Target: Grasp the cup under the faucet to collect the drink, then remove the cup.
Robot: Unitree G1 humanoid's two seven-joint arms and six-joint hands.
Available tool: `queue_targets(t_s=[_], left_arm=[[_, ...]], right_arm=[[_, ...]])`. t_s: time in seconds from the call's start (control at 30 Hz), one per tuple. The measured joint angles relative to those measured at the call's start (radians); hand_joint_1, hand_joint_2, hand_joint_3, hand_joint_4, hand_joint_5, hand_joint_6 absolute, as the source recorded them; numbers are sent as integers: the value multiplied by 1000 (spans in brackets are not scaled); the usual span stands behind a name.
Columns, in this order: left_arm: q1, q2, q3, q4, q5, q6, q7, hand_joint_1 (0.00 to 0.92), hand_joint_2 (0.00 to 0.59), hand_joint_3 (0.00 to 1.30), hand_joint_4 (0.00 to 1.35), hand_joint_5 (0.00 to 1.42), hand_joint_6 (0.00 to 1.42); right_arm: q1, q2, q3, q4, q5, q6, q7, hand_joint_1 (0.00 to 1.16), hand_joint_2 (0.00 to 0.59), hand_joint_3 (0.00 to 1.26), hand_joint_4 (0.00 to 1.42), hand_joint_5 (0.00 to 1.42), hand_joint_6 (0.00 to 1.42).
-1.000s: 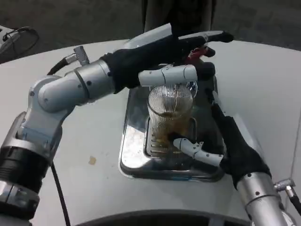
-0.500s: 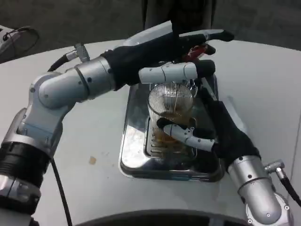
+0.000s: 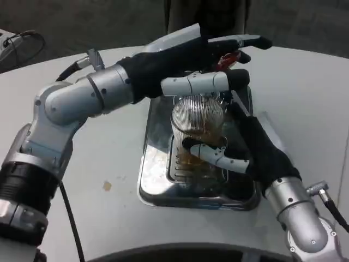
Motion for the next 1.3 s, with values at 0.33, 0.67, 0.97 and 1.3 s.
queue_targets(t_s=[0.33, 0.67, 0.97, 1.3], left_arm=[[-14, 0, -3, 6, 4, 0, -5, 0, 49, 146, 23, 121, 112], [-23, -2, -3, 17, 22, -3, -9, 0, 49, 146, 23, 121, 112], [-35, -6, -4, 40, 31, -17, -9, 0, 49, 146, 24, 121, 122], [-50, -9, -4, 63, 36, -27, -9, 0, 53, 146, 31, 121, 126]], right_arm=[[-52, -21, -1, 71, 33, -56, 34, 718, 200, 0, 0, 15, 44], [-73, -15, 1, 131, 33, -87, 28, 717, 200, 0, 0, 18, 47], [-84, 6, 7, 168, 26, -113, -2, 717, 200, 0, 11, 35, 48], [-85, 25, 15, 186, 10, -113, -37, 717, 200, 0, 12, 37, 37]])
